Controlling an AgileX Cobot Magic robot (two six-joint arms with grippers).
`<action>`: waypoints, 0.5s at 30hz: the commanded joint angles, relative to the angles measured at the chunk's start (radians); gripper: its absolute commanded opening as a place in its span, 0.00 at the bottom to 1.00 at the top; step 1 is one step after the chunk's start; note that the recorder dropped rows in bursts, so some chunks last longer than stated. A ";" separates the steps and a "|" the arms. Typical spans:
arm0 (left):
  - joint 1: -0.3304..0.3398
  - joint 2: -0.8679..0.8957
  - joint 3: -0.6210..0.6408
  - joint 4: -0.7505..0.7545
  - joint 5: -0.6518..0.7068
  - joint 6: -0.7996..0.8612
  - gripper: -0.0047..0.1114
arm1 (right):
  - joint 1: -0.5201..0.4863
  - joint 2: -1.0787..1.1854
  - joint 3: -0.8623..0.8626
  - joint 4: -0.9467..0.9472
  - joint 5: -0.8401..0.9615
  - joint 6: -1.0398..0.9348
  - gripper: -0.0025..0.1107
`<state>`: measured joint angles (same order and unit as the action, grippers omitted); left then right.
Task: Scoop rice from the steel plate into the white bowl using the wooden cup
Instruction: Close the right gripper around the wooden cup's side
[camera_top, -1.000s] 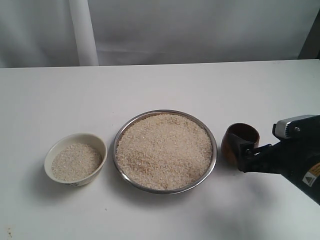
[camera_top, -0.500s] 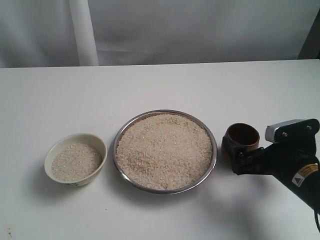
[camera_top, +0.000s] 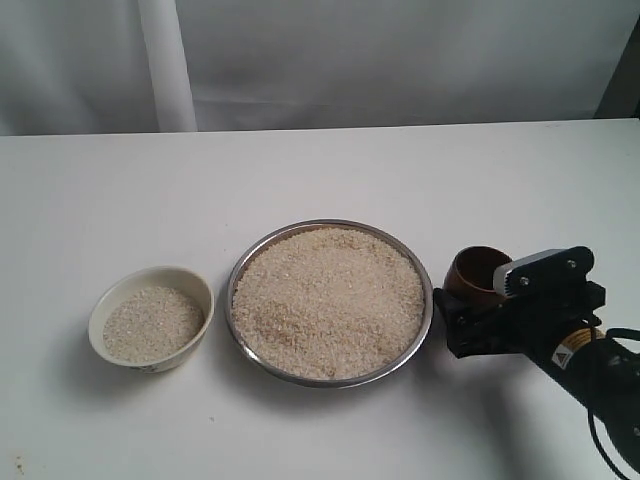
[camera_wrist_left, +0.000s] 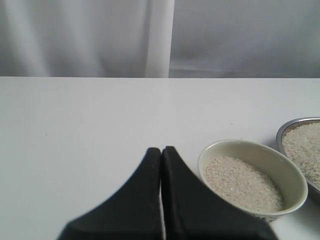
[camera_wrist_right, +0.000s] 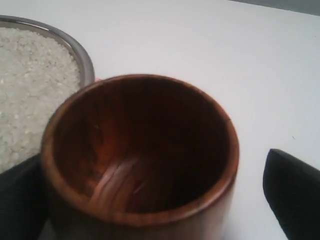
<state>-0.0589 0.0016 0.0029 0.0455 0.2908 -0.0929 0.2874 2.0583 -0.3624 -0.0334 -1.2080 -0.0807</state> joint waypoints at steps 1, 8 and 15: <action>-0.004 -0.002 -0.003 -0.008 -0.006 -0.003 0.04 | 0.006 0.023 -0.036 0.017 -0.013 -0.017 0.95; -0.004 -0.002 -0.003 -0.008 -0.006 -0.003 0.04 | 0.006 0.038 -0.075 0.020 -0.013 -0.017 0.91; -0.004 -0.002 -0.003 -0.008 -0.006 -0.003 0.04 | 0.006 0.083 -0.094 0.020 -0.013 -0.017 0.91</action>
<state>-0.0589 0.0016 0.0029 0.0455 0.2908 -0.0929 0.2890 2.1316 -0.4542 0.0000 -1.2150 -0.0874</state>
